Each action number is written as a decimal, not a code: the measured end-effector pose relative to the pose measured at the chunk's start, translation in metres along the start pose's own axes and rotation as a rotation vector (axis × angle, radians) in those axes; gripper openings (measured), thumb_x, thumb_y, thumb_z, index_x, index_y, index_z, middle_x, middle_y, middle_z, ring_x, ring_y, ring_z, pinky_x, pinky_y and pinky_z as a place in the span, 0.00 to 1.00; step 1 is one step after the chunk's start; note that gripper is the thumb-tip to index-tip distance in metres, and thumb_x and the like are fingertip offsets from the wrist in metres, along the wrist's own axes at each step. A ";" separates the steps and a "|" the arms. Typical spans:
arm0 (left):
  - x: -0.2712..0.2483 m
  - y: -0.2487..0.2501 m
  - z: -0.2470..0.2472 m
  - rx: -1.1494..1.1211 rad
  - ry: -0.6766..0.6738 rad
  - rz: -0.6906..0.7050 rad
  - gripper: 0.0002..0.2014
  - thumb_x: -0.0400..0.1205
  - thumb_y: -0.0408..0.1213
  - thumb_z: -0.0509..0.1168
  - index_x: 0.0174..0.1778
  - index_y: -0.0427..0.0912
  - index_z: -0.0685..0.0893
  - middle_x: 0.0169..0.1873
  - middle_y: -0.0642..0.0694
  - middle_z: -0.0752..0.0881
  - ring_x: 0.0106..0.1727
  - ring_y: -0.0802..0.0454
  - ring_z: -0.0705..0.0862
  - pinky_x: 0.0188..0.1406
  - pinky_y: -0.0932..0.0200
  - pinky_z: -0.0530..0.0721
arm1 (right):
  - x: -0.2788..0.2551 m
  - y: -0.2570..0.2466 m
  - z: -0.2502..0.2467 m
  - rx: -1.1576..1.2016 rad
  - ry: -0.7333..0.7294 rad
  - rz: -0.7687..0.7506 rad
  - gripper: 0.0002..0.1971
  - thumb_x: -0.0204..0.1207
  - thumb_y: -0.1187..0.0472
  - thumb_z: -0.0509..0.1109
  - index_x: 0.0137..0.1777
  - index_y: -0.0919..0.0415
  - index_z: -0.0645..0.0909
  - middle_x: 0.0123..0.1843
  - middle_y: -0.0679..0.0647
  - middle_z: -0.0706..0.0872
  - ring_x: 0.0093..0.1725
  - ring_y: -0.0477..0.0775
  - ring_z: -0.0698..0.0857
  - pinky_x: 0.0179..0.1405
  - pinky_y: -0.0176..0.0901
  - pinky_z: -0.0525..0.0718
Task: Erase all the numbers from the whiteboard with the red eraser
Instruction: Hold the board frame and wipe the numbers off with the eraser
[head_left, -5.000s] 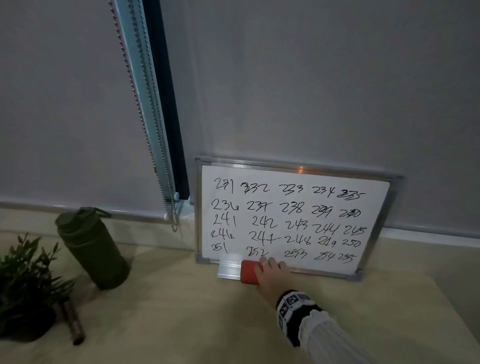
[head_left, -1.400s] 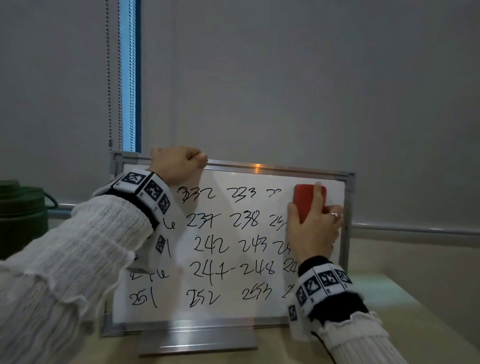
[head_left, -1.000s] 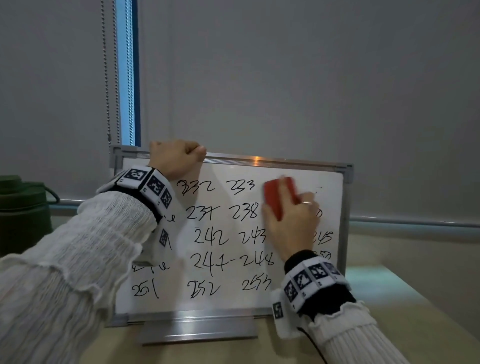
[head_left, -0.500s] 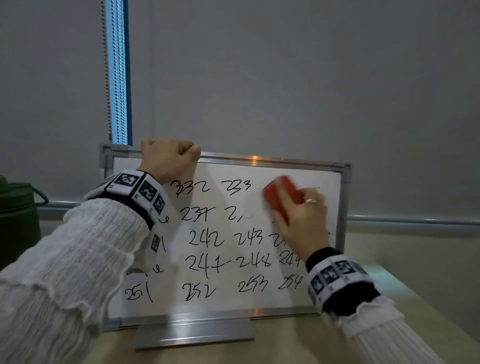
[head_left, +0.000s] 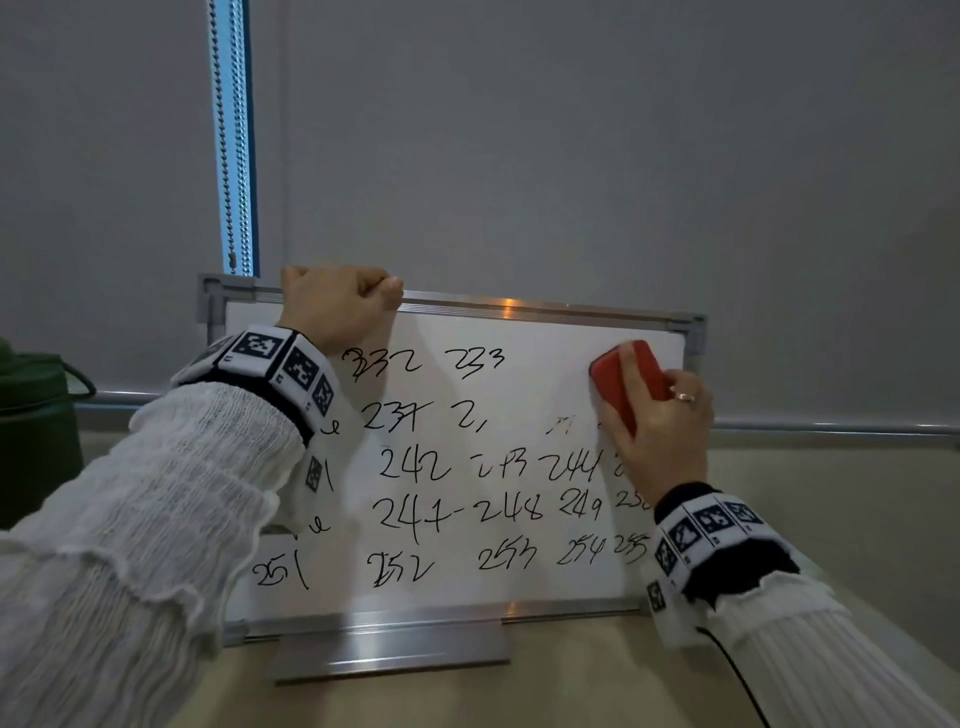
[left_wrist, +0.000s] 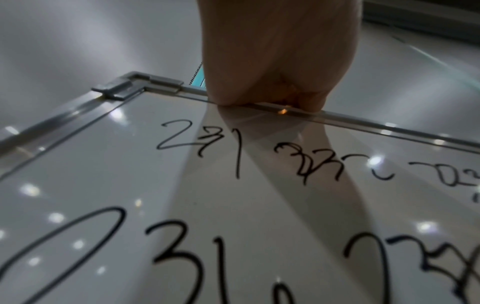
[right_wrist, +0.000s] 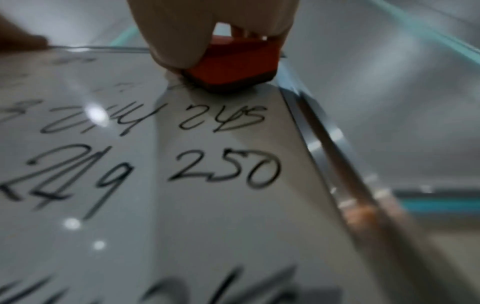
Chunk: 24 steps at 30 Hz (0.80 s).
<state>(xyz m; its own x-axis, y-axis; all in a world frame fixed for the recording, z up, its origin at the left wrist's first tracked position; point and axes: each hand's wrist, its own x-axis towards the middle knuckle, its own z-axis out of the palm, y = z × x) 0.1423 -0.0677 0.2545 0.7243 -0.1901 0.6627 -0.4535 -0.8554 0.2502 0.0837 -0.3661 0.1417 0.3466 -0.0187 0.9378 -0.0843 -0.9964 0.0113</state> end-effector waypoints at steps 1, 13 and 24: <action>0.000 0.000 0.001 -0.003 0.000 0.000 0.20 0.85 0.50 0.47 0.50 0.47 0.83 0.23 0.53 0.72 0.44 0.48 0.74 0.68 0.49 0.60 | -0.008 -0.002 0.001 -0.001 0.020 -0.015 0.29 0.74 0.44 0.57 0.73 0.55 0.66 0.46 0.70 0.79 0.42 0.69 0.78 0.44 0.60 0.81; 0.006 -0.004 0.003 0.000 -0.003 0.018 0.15 0.85 0.51 0.47 0.42 0.53 0.76 0.32 0.47 0.81 0.45 0.48 0.76 0.68 0.47 0.60 | -0.003 0.007 0.000 0.013 0.005 -0.103 0.27 0.75 0.43 0.59 0.73 0.50 0.67 0.44 0.69 0.80 0.41 0.66 0.79 0.45 0.57 0.79; 0.012 -0.007 0.011 0.008 -0.011 0.009 0.19 0.85 0.49 0.46 0.40 0.47 0.79 0.23 0.51 0.73 0.39 0.47 0.76 0.67 0.48 0.60 | -0.010 -0.011 0.008 0.026 -0.006 -0.145 0.30 0.73 0.43 0.57 0.75 0.51 0.63 0.48 0.65 0.79 0.45 0.61 0.73 0.42 0.55 0.79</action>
<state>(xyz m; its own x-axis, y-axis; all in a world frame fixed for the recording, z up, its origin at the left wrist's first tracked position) 0.1598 -0.0688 0.2530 0.7258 -0.2033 0.6571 -0.4560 -0.8575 0.2383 0.0886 -0.3552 0.1297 0.3589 0.1249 0.9250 -0.0085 -0.9905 0.1370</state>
